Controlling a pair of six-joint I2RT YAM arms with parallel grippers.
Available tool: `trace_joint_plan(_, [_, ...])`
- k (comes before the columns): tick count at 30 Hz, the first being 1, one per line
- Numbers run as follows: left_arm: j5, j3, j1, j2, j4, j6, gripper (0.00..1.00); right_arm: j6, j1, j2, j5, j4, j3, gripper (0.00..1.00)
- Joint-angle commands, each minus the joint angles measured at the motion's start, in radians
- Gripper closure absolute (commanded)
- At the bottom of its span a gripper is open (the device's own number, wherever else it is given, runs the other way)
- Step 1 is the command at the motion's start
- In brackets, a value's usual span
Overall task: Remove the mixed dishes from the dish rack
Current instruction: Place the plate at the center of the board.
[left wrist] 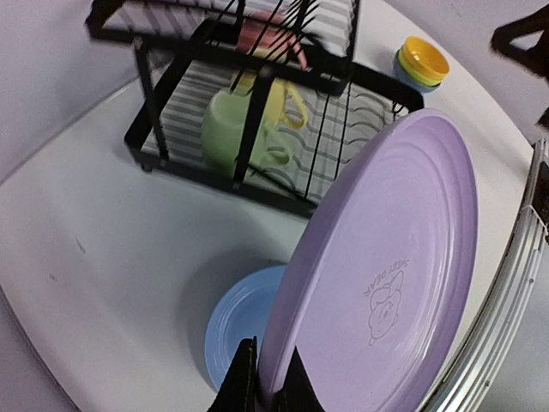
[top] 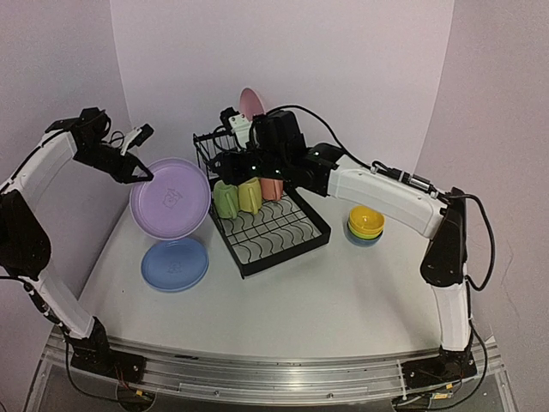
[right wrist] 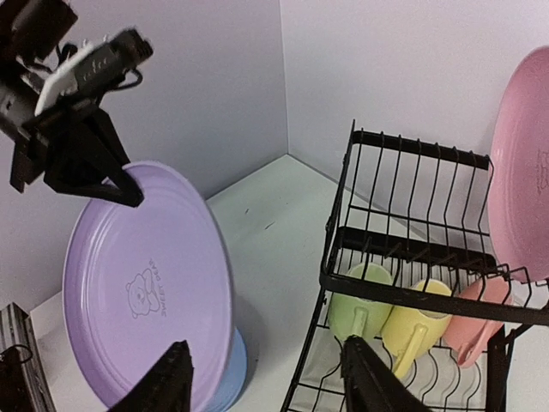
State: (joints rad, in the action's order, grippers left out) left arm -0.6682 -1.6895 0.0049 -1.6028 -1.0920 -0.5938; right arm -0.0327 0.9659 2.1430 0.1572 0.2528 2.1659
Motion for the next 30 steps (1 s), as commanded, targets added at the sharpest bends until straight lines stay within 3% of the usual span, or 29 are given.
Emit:
trace_joint_plan(1, [-0.011,0.130,0.093,0.056,-0.005,-0.005,1.00,-0.021,-0.006,-0.126,-0.014,-0.027,-0.031,0.35])
trace_joint_plan(6, [0.040,0.279,0.141,-0.012,0.063,0.060,1.00,-0.014,-0.004,-0.187,-0.002,-0.028,-0.082,0.29])
trace_joint_plan(14, [0.197,0.397,0.122,-0.122,0.290,0.242,1.00,-0.007,-0.005,-0.232,0.016,-0.030,-0.143,0.28])
trace_joint_plan(30, [0.156,0.499,0.099,-0.182,0.321,0.323,1.00,0.001,-0.004,-0.269,0.012,-0.046,-0.184,0.28])
